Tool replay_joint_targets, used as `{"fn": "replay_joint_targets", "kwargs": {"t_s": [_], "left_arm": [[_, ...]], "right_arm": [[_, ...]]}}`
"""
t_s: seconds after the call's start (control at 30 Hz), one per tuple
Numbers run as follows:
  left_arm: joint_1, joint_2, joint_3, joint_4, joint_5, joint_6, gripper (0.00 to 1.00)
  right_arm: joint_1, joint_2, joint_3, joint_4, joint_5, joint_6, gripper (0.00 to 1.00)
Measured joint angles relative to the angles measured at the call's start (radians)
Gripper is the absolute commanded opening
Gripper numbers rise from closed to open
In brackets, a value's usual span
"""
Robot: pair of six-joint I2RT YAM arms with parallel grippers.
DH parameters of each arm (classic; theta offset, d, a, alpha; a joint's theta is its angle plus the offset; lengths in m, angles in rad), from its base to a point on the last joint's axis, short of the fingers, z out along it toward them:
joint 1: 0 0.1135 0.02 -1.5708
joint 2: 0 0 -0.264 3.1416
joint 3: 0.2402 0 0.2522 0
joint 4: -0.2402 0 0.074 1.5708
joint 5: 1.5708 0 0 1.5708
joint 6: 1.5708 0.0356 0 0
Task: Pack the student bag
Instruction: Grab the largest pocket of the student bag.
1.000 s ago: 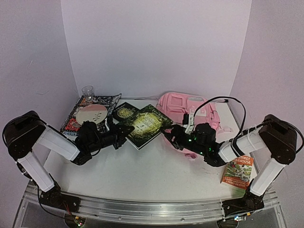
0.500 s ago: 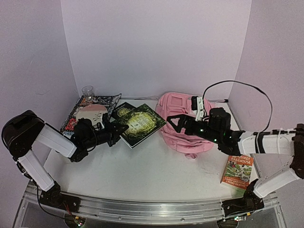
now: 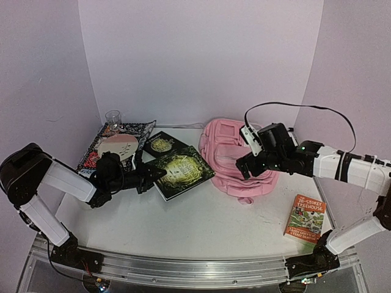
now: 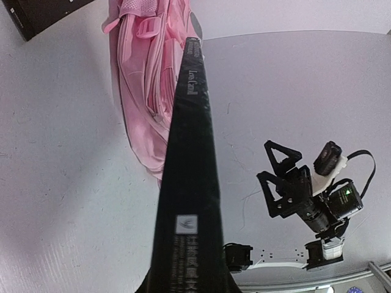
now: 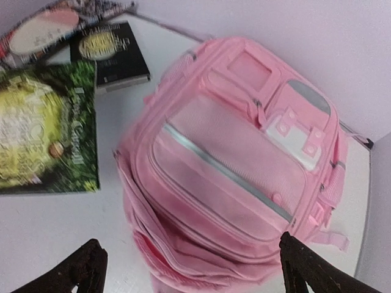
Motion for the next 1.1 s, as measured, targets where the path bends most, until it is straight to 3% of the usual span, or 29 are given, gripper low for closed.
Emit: {"fn": "replay_joint_targets", "kwargs": {"t_s": [0.3, 1.1], "left_arm": [[0.004, -0.072, 0.0, -0.137, 0.005, 0.072, 0.0], [0.009, -0.114, -0.008, -0.234, 0.005, 0.12, 0.0]], "right_arm": [[0.0, 0.114, 0.005, -0.207, 0.014, -0.156, 0.9], [-0.026, 0.332, 0.118, -0.22, 0.121, -0.337, 0.65]]}}
